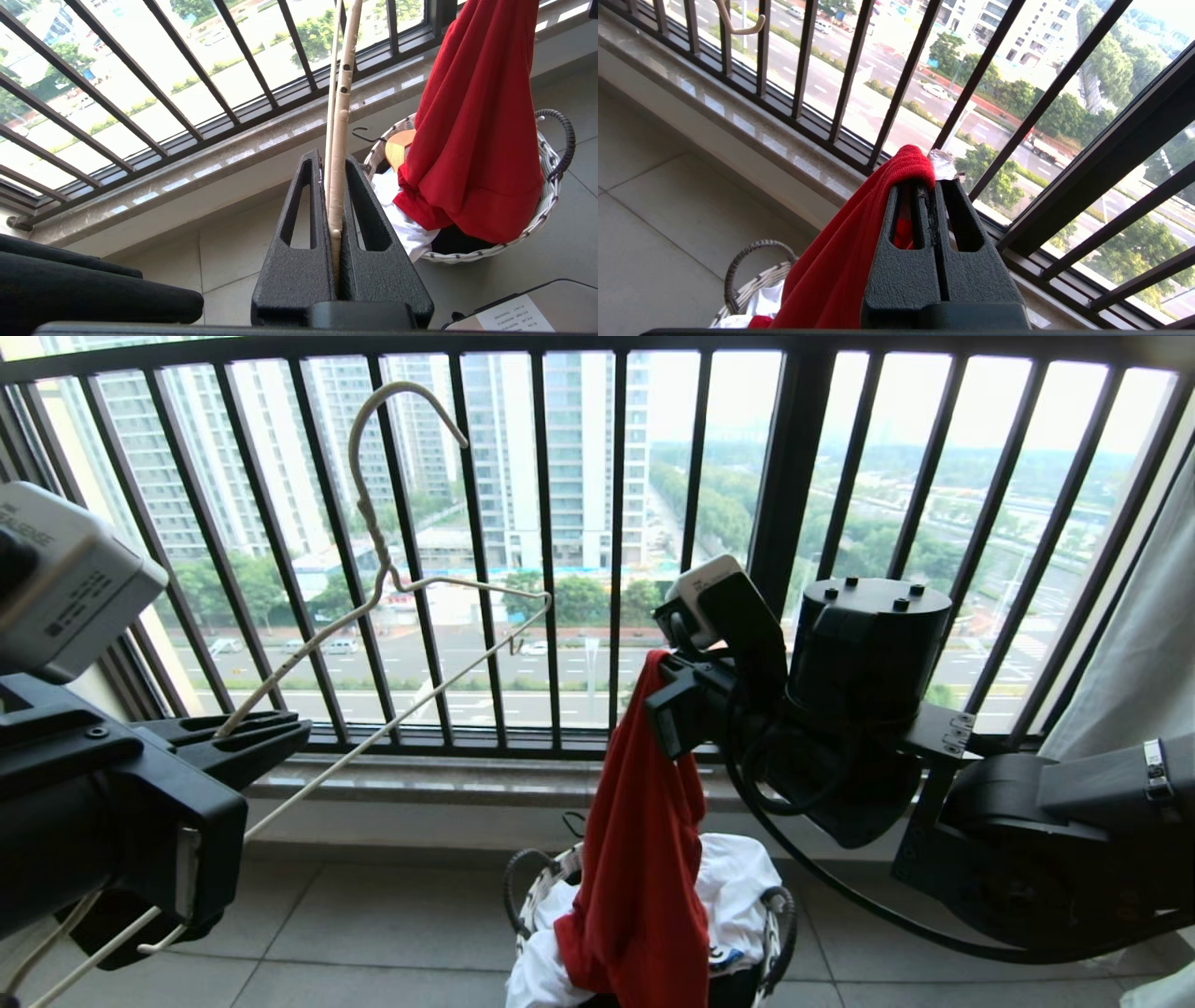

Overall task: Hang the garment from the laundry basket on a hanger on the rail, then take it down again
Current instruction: Hang the clothes on the clothes rack

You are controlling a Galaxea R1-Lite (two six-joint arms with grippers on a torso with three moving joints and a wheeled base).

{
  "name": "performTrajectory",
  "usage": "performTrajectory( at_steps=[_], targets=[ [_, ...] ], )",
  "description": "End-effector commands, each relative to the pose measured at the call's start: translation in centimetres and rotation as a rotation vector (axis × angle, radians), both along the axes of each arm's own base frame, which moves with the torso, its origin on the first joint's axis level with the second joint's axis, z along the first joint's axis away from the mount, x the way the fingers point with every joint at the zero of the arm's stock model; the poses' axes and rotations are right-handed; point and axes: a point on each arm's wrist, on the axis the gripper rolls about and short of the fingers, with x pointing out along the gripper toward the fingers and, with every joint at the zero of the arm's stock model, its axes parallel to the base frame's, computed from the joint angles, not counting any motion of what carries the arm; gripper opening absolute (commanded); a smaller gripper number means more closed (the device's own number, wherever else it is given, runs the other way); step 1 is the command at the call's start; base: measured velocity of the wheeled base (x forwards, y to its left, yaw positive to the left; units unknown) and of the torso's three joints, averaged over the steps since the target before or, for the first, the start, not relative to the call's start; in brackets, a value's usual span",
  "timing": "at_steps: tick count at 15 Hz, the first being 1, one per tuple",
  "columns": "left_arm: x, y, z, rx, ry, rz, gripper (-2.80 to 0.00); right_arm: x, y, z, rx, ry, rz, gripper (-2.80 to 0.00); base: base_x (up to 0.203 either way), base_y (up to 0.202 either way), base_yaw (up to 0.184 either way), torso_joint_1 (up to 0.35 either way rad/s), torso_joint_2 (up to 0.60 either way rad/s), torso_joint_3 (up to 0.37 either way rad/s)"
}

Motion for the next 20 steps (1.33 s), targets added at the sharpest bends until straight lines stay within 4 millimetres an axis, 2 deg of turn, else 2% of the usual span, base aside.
performTrajectory(
  at_steps=[1,7,15,20],
  targets=[
    [0.0,0.01,-0.07,0.003,0.001,0.003,-2.8,0.01,0.05,-0.01,0.0,-0.003,-0.001,-2.8,0.0,0.0,0.0,0.007,0.01,0.025],
    [-0.03,0.05,-0.06,0.003,0.0,0.004,-2.8,0.44,0.46,-0.85,-0.017,0.013,0.0,-2.8,0.0,0.0,0.0,0.0,0.0,0.0],
    [-0.11,0.15,-0.05,0.0,-0.002,0.004,-2.8,0.43,0.44,-0.73,-0.011,0.009,-0.001,-2.8,0.0,0.0,0.0,0.0,0.0,0.0],
    [-0.1,0.14,-0.18,0.004,0.002,0.004,-2.8,0.42,0.43,-0.77,-0.012,0.01,-0.001,-2.8,0.0,0.0,0.0,0.01,-0.12,-0.112]
  ],
)
